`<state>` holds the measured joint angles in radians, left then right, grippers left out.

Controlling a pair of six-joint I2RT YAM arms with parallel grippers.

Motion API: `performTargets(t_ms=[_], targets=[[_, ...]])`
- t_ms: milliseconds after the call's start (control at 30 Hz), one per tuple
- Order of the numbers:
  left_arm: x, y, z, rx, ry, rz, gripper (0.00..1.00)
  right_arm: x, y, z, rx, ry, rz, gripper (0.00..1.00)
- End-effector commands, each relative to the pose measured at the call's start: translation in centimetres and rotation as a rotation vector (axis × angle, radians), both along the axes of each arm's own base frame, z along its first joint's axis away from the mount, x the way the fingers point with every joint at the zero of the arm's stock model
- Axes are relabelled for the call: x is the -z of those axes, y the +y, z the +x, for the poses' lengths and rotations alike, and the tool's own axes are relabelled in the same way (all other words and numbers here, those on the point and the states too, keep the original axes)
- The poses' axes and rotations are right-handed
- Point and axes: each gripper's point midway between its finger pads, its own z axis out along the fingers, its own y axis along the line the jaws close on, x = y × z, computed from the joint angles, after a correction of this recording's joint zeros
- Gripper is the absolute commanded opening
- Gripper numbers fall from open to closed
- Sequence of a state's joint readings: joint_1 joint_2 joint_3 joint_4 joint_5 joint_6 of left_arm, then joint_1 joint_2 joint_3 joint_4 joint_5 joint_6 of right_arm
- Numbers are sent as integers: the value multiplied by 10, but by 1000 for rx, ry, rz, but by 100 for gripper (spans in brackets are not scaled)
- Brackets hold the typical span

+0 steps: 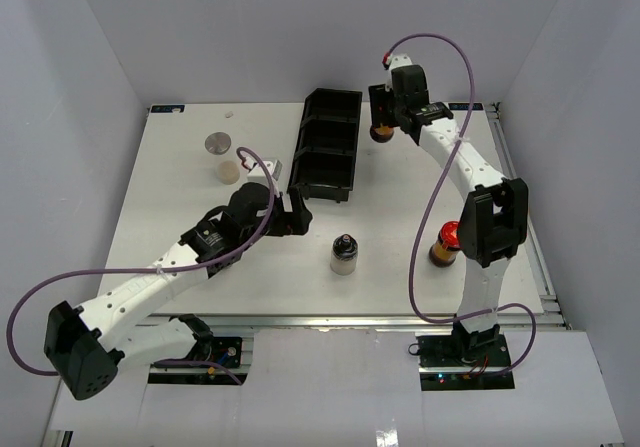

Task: Organize the condiment bottles

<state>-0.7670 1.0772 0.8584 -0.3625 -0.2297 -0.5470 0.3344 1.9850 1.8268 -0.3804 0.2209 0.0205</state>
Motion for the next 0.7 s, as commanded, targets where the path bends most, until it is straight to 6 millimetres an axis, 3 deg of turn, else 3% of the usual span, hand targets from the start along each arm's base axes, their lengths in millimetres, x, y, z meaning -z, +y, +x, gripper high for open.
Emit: performTargets(t_ms=[0, 67, 267, 467, 667], targets=[[-43, 12, -5, -18, -61, -39, 98, -169, 58, 1, -135, -448, 181, 8], [-50, 16, -7, -30, -70, -43, 98, -181, 81, -2, -206, -489, 219, 8], [-58, 30, -11, -68, -90, -43, 98, -181, 127, 14, -301, -533, 266, 8], [-60, 34, -13, -75, -96, -41, 98, -158, 173, 24, -395, -542, 209, 8], [-56, 37, -13, -83, -94, -32, 98, -138, 192, 25, -400, -546, 153, 8]])
